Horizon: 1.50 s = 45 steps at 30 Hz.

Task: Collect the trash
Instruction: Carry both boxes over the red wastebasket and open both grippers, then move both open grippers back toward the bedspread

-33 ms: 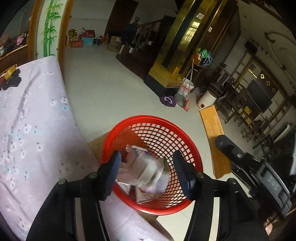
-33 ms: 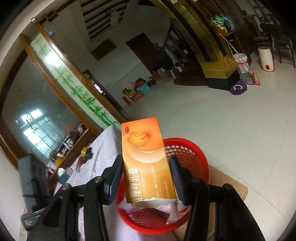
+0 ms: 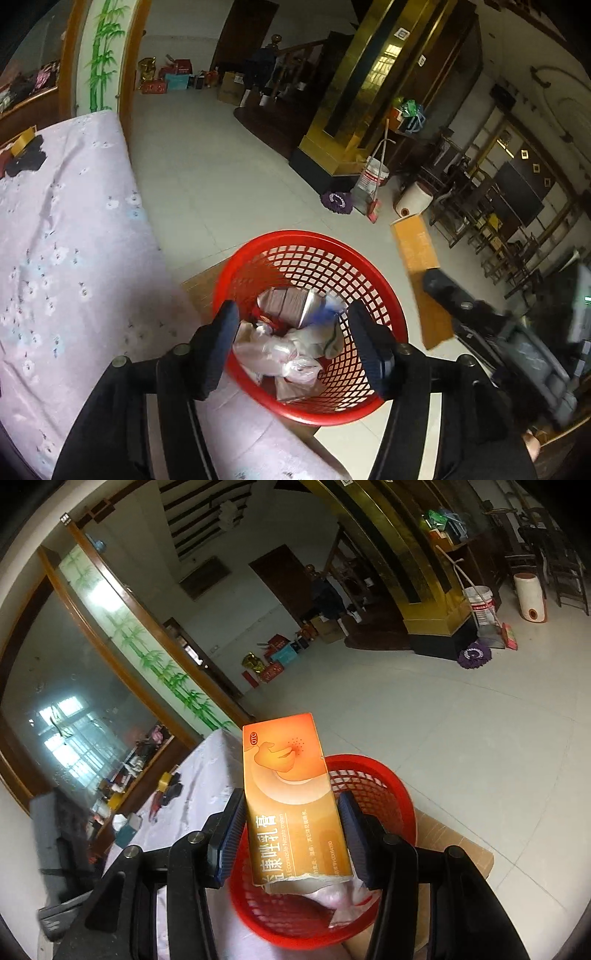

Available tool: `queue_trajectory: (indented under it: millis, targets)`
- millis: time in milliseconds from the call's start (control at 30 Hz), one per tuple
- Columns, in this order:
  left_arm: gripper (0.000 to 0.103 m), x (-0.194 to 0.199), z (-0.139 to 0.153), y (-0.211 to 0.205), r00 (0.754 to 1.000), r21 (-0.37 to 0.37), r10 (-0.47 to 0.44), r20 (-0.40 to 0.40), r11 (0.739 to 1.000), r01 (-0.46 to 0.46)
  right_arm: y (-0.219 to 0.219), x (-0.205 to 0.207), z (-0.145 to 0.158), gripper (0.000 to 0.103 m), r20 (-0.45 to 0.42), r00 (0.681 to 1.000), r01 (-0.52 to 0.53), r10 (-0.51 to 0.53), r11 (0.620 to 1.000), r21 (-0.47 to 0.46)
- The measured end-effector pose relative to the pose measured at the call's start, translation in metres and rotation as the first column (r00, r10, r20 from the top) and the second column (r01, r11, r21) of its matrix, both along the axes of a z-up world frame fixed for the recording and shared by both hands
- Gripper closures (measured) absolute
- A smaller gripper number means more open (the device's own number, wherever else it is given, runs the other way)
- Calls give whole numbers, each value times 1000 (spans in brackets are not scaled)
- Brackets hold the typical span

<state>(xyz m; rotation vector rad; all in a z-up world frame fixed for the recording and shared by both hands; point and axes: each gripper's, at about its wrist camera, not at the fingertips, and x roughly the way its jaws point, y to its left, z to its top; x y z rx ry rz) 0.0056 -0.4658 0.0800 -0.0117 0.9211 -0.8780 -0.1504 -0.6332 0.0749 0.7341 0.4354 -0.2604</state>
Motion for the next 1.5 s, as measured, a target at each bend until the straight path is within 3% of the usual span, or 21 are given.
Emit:
queue_trajectory:
  millis: [67, 133, 333, 633, 867, 1067, 1267, 1333, 1500]
  targets:
    - [43, 2, 2, 15, 1000, -2, 20, -2, 1000, -20, 1, 10, -6, 45, -46, 999, -5, 5, 1000, -15]
    - [43, 1, 5, 32, 1000, -10, 31, 1, 999, -31, 4, 15, -11, 36, -84, 996, -5, 2, 999, -35]
    - [43, -9, 16, 81, 995, -2, 81, 52, 997, -81, 30, 9, -2, 36, -67, 998, -19, 14, 998, -67]
    - [42, -25, 26, 176, 977, -5, 193, 94, 981, -193, 128, 28, 19, 36, -54, 975, -221, 216, 966, -135]
    - [42, -22, 26, 259, 951, 14, 288, 117, 957, -291, 205, 49, 20, 36, -84, 923, -384, 375, 905, -181]
    - [41, 13, 20, 343, 911, 53, 403, 86, 911, -409, 253, 59, 18, 36, -98, 882, -471, 461, 858, -204]
    - [41, 76, -11, 400, 861, 143, 506, 48, 850, -507, 279, 64, 12, 36, -118, 852, -523, 510, 826, -210]
    - [41, 96, -27, 414, 849, 143, 529, -2, 840, -523, 281, 63, 9, 36, -126, 848, -530, 515, 822, -209]
    - [42, 120, -51, 420, 852, 135, 517, -84, 853, -504, 281, 65, 5, 36, -148, 846, -533, 513, 821, -203]
